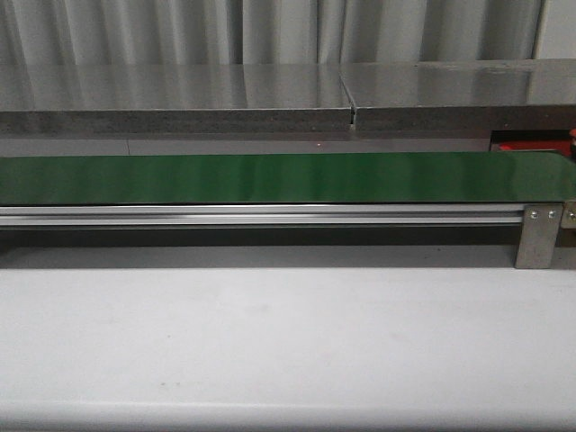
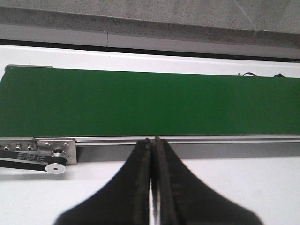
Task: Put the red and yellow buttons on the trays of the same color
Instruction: 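Carry the yellow button to the yellow tray and release it, then return the right gripper to its pose beside the belt end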
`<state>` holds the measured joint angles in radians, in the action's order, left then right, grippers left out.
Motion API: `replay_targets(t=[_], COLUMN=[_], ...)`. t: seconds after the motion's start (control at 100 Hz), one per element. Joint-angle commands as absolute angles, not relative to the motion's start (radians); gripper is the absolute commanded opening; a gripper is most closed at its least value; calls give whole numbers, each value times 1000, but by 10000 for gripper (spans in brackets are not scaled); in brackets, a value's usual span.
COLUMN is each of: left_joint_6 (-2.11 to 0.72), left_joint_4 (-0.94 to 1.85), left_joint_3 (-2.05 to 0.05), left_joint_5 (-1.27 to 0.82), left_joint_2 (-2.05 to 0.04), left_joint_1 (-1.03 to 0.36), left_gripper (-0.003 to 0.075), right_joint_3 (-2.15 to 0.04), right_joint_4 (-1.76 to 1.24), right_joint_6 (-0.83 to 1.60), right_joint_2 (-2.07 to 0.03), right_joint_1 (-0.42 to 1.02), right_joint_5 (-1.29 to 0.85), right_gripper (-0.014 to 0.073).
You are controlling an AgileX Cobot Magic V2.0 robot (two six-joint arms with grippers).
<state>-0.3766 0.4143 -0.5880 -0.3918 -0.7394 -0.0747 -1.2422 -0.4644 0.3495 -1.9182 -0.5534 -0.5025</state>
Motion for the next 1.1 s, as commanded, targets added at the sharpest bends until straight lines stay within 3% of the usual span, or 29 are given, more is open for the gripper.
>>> replay_targets(t=[0.0, 0.13, 0.48, 0.86, 1.09], left_joint_6=[-373, -373, -373, -373, -373], left_joint_4=[437, 437, 437, 437, 437], left_joint_3=[-616, -616, -616, -616, -616], left_joint_5=[-323, -323, -323, -323, -323], left_joint_2=[-735, -735, -735, -735, -735], left_joint_1=[-81, -81, -81, -81, -81], left_gripper=[-19, -19, -19, -19, -19], right_joint_3=[-1271, -1271, -1289, -1270, -1119], right_joint_4=[-479, -479, -479, -479, -479], right_joint_6=[365, 367, 387, 458, 483], right_joint_2=[-1875, -1860, -1722, -1478, -1301], right_joint_1=[-555, -555, -530, -280, -147], right_joint_5=[-487, -475, -473, -460, -409], right_gripper=[482, 572, 574, 574, 574])
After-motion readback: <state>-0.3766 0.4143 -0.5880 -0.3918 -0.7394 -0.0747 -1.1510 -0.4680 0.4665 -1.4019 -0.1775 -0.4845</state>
